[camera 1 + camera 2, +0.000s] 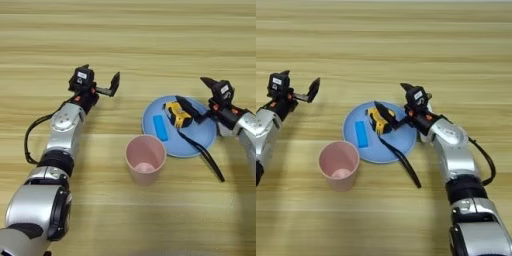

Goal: Move the objects on the table

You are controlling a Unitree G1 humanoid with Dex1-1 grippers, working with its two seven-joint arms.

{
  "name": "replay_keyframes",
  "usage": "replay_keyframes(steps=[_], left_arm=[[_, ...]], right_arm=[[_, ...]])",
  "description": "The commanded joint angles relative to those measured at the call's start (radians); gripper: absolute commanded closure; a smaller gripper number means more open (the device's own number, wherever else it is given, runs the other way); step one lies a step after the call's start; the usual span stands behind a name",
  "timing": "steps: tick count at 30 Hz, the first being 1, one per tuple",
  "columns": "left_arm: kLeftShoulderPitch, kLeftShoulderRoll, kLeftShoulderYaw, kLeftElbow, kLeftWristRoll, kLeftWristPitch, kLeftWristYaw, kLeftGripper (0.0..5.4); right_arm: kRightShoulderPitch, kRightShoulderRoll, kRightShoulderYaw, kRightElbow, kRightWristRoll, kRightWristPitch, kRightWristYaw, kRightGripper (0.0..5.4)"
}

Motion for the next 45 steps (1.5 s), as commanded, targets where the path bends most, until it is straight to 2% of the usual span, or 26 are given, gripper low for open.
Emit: replay_keyframes(steps=[1, 6, 13, 20, 26, 33, 39, 45], left_arm=[[-0.026, -0.004, 0.000, 0.013, 0.007, -0.008, -0.004, 0.04], [-0.025, -0.005, -0.001, 0.013, 0.009, -0.007, -0.006, 0.04], [-0.020, -0.010, -0.006, 0.008, 0.014, -0.008, -0.008, 0.04], [-0.018, -0.018, -0.010, 0.003, 0.017, -0.007, -0.005, 0.04], [-0.016, -0.022, -0.012, 0.001, 0.018, -0.008, -0.005, 0.04], [-0.014, -0.024, -0.015, -0.003, 0.018, -0.008, -0.008, 0.04], [-0.015, -0.025, -0.017, 0.000, 0.018, -0.009, -0.009, 0.04], [-0.015, -0.026, -0.018, -0.002, 0.016, -0.008, -0.009, 0.04]], right_arm=[[0.056, -0.081, 0.057, -0.089, -0.043, 0.049, 0.074, 0.00], [0.076, -0.147, 0.089, -0.137, -0.073, 0.072, 0.124, 0.00], [0.079, -0.187, 0.146, -0.158, -0.121, 0.088, 0.168, 0.00], [0.072, -0.180, 0.208, -0.164, -0.183, 0.152, 0.161, 0.00], [0.056, -0.144, 0.238, -0.113, -0.206, 0.265, 0.120, 0.00], [0.033, -0.137, 0.257, -0.075, -0.222, 0.310, 0.100, 0.00], [0.026, -0.191, 0.353, -0.067, -0.273, 0.299, 0.206, 0.00], [0.037, -0.246, 0.399, -0.116, -0.285, 0.276, 0.276, 0.00]])
